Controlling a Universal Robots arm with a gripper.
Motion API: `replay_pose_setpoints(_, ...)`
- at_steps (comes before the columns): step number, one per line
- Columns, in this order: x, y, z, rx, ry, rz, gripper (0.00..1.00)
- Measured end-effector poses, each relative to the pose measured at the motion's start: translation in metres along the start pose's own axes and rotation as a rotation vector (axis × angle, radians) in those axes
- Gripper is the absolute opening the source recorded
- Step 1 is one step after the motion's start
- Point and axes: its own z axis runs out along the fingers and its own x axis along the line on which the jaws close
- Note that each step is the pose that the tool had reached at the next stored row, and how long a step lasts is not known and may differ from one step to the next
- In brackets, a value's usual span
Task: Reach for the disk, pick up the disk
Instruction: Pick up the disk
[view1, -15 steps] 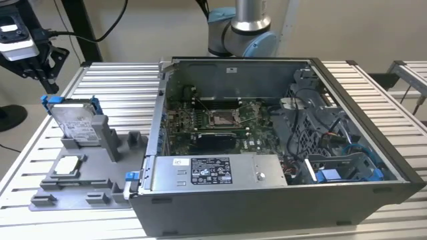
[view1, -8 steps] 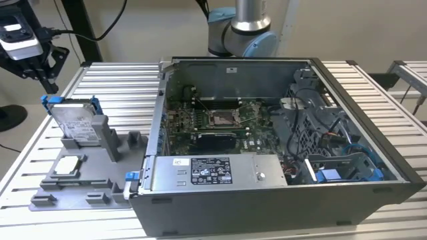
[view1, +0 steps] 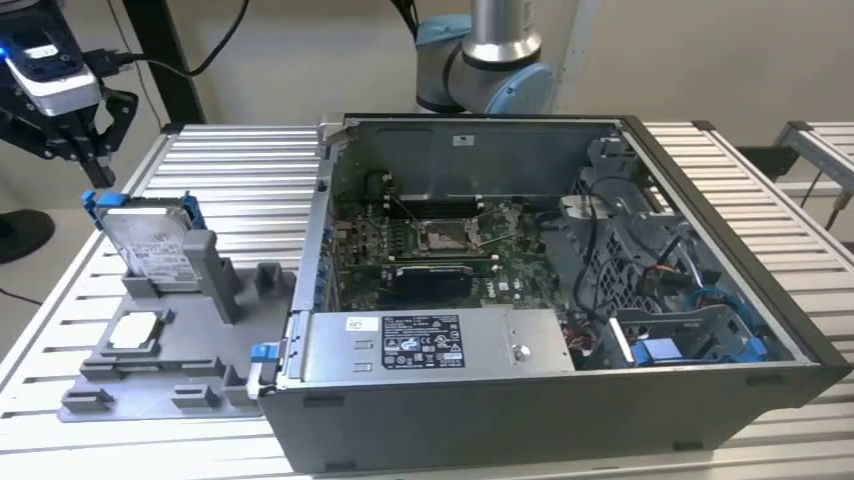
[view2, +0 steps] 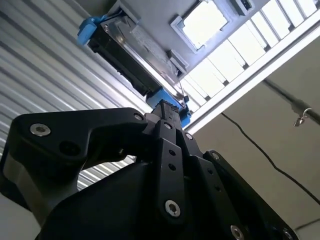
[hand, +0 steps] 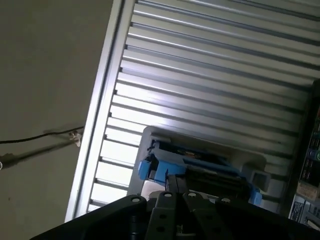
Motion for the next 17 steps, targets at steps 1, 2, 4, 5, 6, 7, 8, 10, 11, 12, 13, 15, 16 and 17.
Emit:
replay_pose_setpoints(1,0.0000,0.0000,0.0000,0.0000,0.0007,-0.017,0.00)
replay_pose_setpoints(2,0.0000,0.0000,0.0000,0.0000,0.0015,-0.037,0.00)
replay_pose_setpoints(4,0.0000,0.0000,0.0000,0.0000,0.0027,-0.071,0.00)
replay_pose_setpoints(5,0.0000,0.0000,0.0000,0.0001,0.0034,-0.087,0.00)
replay_pose_setpoints(6,0.0000,0.0000,0.0000,0.0000,0.0040,-0.102,0.00)
replay_pose_setpoints(7,0.0000,0.0000,0.0000,0.0000,0.0044,-0.115,0.00)
replay_pose_setpoints(8,0.0000,0.0000,0.0000,0.0000,0.0048,-0.127,0.00)
replay_pose_setpoints(10,0.0000,0.0000,-0.0001,0.0001,0.0057,-0.146,0.00)
replay_pose_setpoints(11,0.0000,0.0000,0.0000,0.0001,0.0058,-0.152,0.00)
replay_pose_setpoints(12,0.0000,0.0000,0.0000,0.0000,0.0060,-0.156,0.00)
replay_pose_setpoints(13,0.0000,0.0000,0.0000,0.0000,0.0060,-0.157,0.00)
replay_pose_setpoints(15,0.0000,0.0000,0.0000,0.0000,0.0061,-0.158,0.00)
replay_pose_setpoints(16,0.0000,0.0000,0.0000,0.0001,0.0061,-0.159,0.00)
replay_pose_setpoints(17,0.0000,0.0000,0.0000,0.0000,0.0061,-0.159,0.00)
